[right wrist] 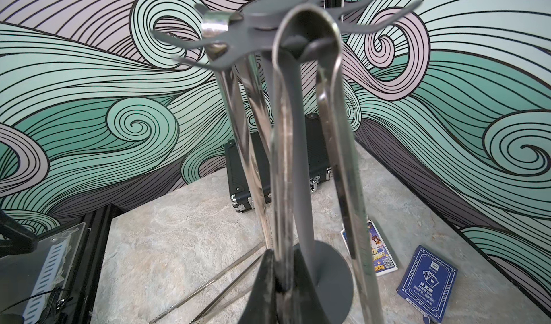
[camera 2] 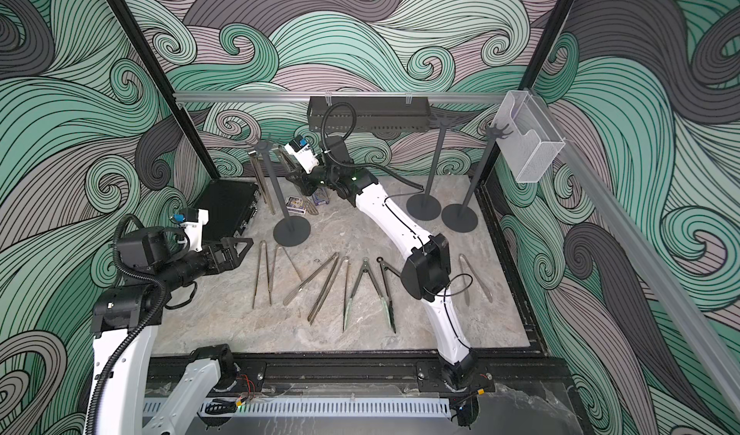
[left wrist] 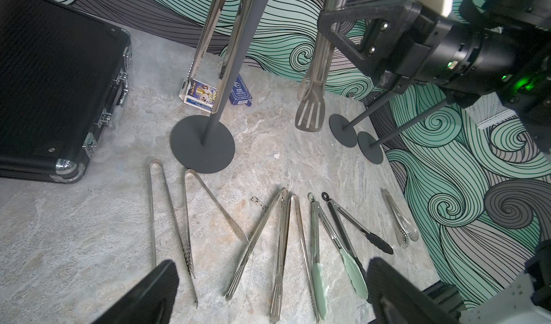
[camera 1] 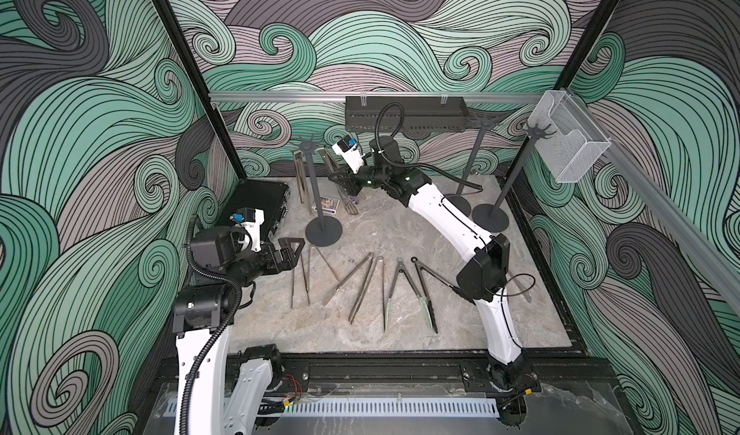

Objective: Hang food tongs on kitchen utensil racks
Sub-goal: Hang the food tongs on the rack.

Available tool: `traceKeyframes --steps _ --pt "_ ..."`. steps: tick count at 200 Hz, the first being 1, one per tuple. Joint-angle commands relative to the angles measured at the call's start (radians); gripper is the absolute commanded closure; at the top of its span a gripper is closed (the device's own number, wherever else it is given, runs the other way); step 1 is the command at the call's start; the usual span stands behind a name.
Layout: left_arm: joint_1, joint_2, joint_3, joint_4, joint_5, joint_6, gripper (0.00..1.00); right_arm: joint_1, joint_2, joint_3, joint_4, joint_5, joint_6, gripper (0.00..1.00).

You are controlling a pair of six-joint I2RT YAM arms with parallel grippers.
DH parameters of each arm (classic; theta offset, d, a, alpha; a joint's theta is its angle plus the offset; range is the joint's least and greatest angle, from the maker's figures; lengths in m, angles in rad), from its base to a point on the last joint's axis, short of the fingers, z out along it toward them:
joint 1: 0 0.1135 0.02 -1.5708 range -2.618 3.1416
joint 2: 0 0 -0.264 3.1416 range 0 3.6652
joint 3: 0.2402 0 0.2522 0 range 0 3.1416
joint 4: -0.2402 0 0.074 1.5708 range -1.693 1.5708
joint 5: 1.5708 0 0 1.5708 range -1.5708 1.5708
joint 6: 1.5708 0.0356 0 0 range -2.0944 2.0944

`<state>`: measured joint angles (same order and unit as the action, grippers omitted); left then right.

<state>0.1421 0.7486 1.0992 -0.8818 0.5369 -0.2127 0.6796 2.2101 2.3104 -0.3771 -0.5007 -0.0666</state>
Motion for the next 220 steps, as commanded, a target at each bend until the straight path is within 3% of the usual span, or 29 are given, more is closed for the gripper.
traceKeyframes --steps 1,89,117,144,163,205,220 --pt "-0.006 -0.006 -0.001 0.016 0.021 0.009 0.01 0.004 -0.001 -0.034 -0.088 0.037 0.018 0.86" --pt "-0.006 -0.006 -0.002 0.015 0.021 0.012 0.01 0.003 -0.004 -0.028 -0.088 0.031 0.018 0.8" --pt "-0.006 -0.006 -0.003 0.014 0.02 0.014 0.01 0.003 -0.009 -0.029 -0.087 0.024 0.019 0.71" --pt "-0.006 -0.005 -0.002 0.009 0.016 0.015 0.01 0.003 -0.027 -0.044 -0.084 0.022 0.018 0.53" --pt "-0.006 -0.002 0.001 0.002 0.007 0.016 0.01 0.003 -0.05 -0.073 -0.076 0.024 0.014 0.46" --pt "-0.006 0.04 0.02 -0.056 0.0 0.004 0.01 0.003 -0.158 -0.211 -0.035 0.033 0.012 0.42" --pt "-0.006 0.072 0.039 -0.109 -0.009 -0.006 0.09 0.002 -0.239 -0.307 -0.022 0.064 0.007 0.42"
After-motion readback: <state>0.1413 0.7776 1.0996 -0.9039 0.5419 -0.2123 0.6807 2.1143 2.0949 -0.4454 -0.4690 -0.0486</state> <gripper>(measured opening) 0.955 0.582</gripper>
